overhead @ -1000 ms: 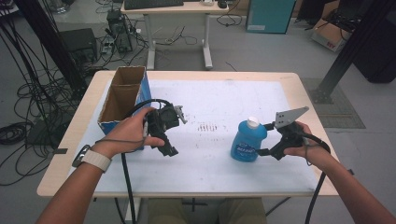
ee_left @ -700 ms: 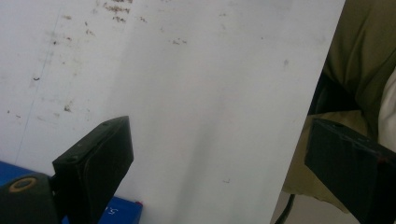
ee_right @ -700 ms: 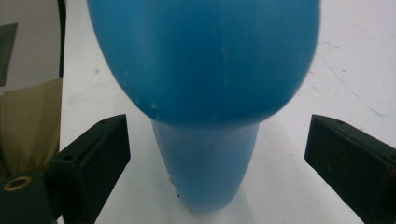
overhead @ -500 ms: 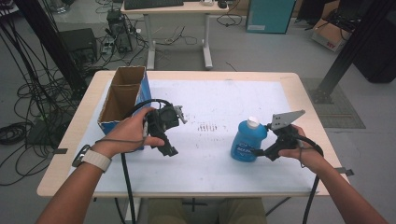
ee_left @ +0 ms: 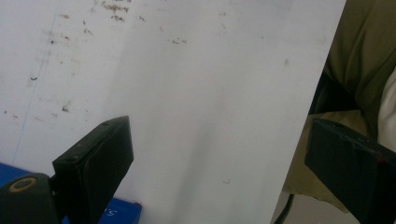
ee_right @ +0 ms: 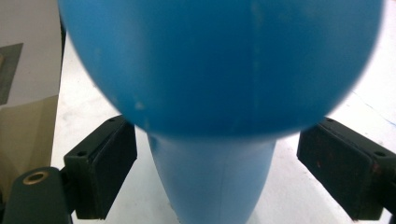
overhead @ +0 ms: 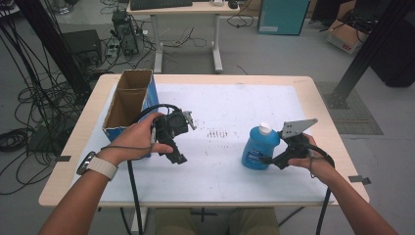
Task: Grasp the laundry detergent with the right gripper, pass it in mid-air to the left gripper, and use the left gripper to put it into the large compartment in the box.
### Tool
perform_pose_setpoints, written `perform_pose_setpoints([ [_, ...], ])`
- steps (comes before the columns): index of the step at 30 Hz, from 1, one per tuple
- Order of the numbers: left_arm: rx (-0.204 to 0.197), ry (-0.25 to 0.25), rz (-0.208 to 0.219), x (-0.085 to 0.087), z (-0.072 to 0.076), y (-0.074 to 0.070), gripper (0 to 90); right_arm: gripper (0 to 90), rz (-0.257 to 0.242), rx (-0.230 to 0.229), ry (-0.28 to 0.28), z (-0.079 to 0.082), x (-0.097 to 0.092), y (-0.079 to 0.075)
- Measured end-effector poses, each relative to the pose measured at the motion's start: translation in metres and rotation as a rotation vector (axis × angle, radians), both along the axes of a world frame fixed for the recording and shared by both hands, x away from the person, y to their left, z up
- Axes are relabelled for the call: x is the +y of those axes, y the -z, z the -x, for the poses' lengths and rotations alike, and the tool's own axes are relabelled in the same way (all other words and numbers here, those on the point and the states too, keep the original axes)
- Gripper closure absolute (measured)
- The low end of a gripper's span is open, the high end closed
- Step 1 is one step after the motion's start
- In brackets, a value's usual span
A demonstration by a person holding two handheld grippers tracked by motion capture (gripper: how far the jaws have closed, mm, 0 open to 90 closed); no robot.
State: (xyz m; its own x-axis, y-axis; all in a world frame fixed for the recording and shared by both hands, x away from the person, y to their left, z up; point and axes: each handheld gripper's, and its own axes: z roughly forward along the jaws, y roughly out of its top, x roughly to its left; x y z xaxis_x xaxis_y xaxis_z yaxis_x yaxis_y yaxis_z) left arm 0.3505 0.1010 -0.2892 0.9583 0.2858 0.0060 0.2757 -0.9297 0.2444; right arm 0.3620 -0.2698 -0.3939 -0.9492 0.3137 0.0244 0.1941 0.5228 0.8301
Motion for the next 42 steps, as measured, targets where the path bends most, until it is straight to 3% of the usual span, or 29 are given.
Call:
perform_pose_setpoints([
  [15,0.012,0.001,-0.008,-0.001,-0.001,0.001,8.4,19.0,-0.061,-0.006,0.007,0.0,0.003,0.01],
  [26,-0.003,0.005,-0.01,-0.002,-0.001,0.001,8.4,26.2,-0.09,-0.027,-0.001,0.001,0.006,0.013],
  [42,0.011,-0.009,-0.01,-0.001,0.0,0.001,8.4,36.5,-0.122,-0.032,-0.007,0.002,0.007,0.017],
])
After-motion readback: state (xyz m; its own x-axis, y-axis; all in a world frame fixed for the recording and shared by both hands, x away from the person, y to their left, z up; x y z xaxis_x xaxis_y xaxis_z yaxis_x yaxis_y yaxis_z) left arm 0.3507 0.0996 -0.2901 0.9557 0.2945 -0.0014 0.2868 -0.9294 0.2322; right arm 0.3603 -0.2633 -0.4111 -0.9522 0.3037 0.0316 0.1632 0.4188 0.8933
